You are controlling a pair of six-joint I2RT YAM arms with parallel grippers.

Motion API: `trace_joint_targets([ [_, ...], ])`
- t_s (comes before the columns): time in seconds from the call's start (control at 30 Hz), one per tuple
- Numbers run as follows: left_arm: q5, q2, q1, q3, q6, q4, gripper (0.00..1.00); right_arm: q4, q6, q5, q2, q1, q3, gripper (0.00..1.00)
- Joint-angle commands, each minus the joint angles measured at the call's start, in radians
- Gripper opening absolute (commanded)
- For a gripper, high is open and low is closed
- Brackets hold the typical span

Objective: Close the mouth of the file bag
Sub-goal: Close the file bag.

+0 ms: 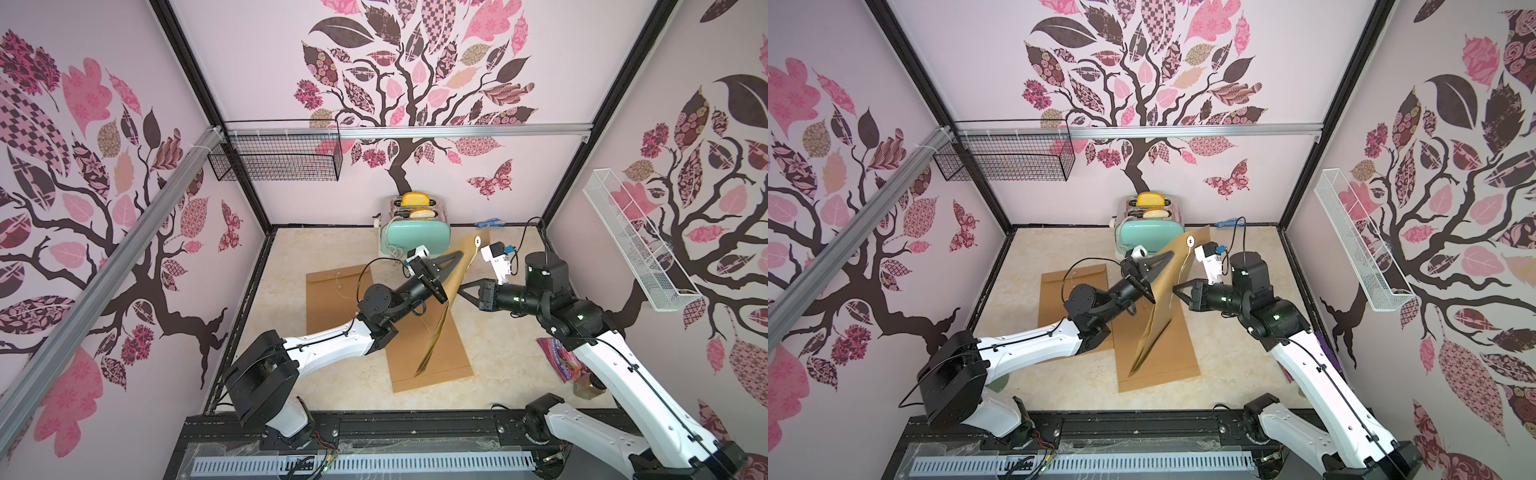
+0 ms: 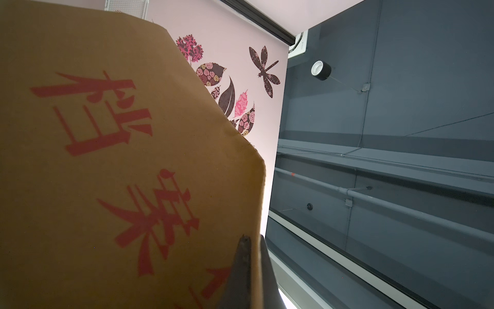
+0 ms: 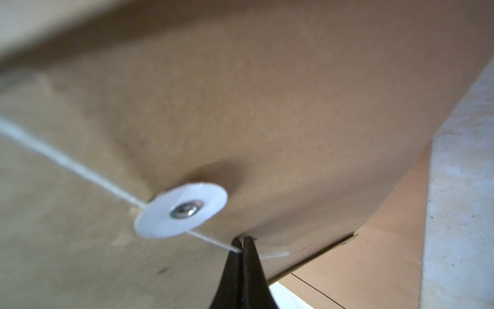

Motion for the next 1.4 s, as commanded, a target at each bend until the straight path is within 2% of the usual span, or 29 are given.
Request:
trace_joint_targets([
  [0.0,-0.002,-0.013,-0.009,0.009,-0.004,0.051,0.00,0.024,-0.003,0.071,-0.036,0.005,-0.008,0.00],
  [0.07,-0.005,-0.018,-0.009,0.002,-0.005,0.053,0.00,0.025,-0.010,0.078,-0.043,0.005,-0.010,0.05],
  [0.17,-0.011,-0.022,-0.009,0.001,0.002,0.053,0.00,0.002,-0.025,0.047,-0.036,0.003,-0.007,0.24],
  [0.27,-0.011,-0.023,-0.009,0.004,0.002,0.054,0.00,-0.011,-0.030,0.033,-0.033,-0.001,-0.021,0.23],
  [0.47,-0.016,-0.025,-0.003,-0.004,0.003,0.064,0.00,0.009,-0.044,-0.045,-0.091,-0.069,-0.071,0.27],
  [0.5,-0.016,-0.029,-0.001,-0.009,0.007,0.063,0.00,0.007,-0.047,-0.082,-0.111,-0.105,-0.079,0.33],
  [0.63,-0.004,-0.061,0.015,-0.020,0.057,0.026,0.00,0.024,-0.044,-0.230,-0.174,-0.286,-0.108,0.68],
  [0.7,0.012,-0.071,0.021,-0.018,0.073,0.005,0.00,0.069,-0.032,-0.333,-0.181,-0.369,-0.123,0.70],
  [0.8,0.018,-0.083,0.033,-0.030,0.075,-0.008,0.00,0.204,0.056,-0.478,-0.173,-0.467,-0.162,0.72],
  [0.9,0.020,-0.091,0.043,-0.049,0.070,0.003,0.00,0.333,0.124,-0.526,-0.147,-0.552,-0.180,0.74],
  [0.97,0.021,-0.099,0.050,-0.061,0.066,0.003,0.00,0.372,0.122,-0.558,-0.102,-0.591,-0.156,0.75],
  [1.03,0.026,-0.104,0.056,-0.068,0.067,0.005,0.00,0.406,0.148,-0.591,-0.043,-0.603,-0.118,0.78],
  [1.1,0.027,-0.106,0.061,-0.075,0.063,0.017,0.00,0.422,0.174,-0.562,-0.008,-0.602,-0.095,0.80],
  [1.23,0.037,-0.106,0.075,-0.085,0.050,0.043,0.00,0.729,0.342,-0.556,0.019,-0.603,-0.136,0.81],
  [1.37,0.048,-0.109,0.080,-0.095,0.039,0.049,0.00,1.026,0.534,-0.602,0.068,-0.602,-0.127,0.81],
])
